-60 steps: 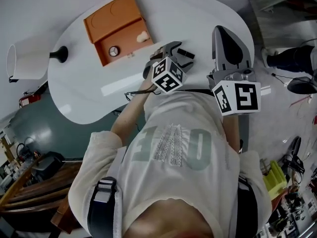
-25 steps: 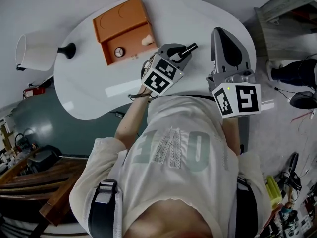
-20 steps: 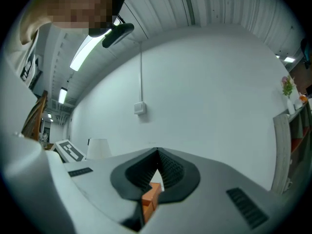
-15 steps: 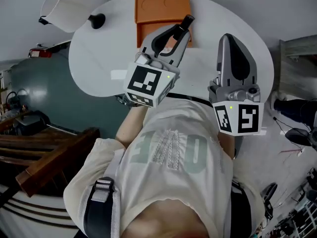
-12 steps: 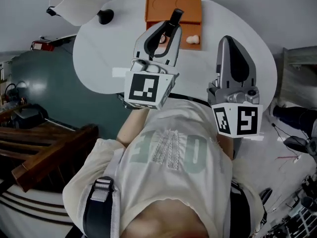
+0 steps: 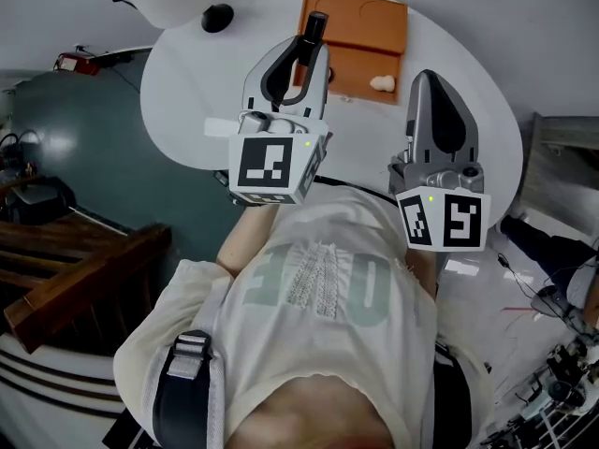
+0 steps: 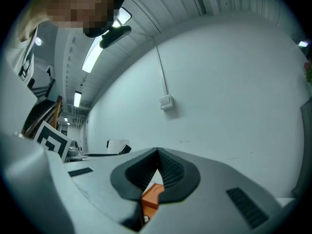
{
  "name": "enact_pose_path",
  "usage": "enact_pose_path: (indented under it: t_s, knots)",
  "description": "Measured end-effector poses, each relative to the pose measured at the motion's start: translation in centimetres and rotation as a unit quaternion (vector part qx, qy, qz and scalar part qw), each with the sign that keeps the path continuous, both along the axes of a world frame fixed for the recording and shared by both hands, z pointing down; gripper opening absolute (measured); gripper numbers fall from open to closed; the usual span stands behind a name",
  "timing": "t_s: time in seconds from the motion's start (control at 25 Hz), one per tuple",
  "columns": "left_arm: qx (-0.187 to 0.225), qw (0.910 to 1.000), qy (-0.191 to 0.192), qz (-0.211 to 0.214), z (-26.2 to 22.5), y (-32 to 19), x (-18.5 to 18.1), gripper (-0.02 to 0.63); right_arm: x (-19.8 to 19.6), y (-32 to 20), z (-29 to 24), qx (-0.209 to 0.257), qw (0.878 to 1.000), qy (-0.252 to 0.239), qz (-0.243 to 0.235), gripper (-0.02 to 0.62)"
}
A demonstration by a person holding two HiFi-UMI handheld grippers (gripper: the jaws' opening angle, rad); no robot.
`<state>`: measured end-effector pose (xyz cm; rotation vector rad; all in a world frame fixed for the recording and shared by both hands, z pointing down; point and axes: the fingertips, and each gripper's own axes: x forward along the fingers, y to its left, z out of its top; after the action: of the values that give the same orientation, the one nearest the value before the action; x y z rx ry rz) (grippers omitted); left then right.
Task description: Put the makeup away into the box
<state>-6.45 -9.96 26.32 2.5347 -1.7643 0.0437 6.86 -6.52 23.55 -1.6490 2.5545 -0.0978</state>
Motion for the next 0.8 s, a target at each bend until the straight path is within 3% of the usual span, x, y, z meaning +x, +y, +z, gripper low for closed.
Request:
enact_pose_path:
  t_s: [0.2,0.36,0.56,0.8]
  knots:
    - [-0.011,0.9998,-0.01,0.01,0.5,-0.6,0.8,0.101,0.6,-0.3,0.2,-0.005,1.0,0.002,0.004,0.005]
    - [-0.073,0.9958,-0.044,0.034,5.0,-2.4,2.4,0.101,1.0,-0.9,0.5,-0.01,1.0,0.003,0.004,0.005]
    - [-0.205,0.9734,-0.087,0.055,14.9,-4.9,4.5,0.101,1.5,-1.7,0.9,-0.018,1.0,0.006,0.003,0.005]
    - [-0.293,0.9487,-0.095,0.074,21.5,-5.9,5.8,0.101,1.9,-3.2,2.4,-0.038,0.999,0.0,0.008,0.005]
